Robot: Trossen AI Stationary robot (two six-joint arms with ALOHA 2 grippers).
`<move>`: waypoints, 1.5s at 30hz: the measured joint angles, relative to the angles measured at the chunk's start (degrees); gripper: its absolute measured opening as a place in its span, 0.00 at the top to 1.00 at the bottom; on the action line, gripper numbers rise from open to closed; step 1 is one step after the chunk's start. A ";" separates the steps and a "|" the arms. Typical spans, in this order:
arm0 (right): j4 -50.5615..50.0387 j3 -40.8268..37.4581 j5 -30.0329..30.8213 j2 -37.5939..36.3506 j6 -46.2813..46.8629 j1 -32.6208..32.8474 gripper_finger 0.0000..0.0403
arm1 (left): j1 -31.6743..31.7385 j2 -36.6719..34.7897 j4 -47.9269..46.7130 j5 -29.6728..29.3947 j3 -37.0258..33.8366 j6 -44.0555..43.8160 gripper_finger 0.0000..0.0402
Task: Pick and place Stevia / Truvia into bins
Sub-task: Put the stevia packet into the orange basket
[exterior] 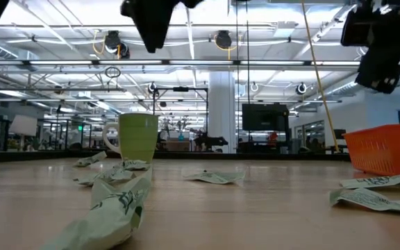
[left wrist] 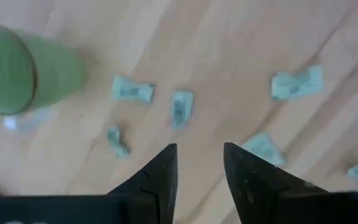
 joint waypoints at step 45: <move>22.27 23.15 25.53 40.66 -27.67 0.66 0.79 | 12.69 -33.51 61.31 3.01 -83.42 -5.05 0.88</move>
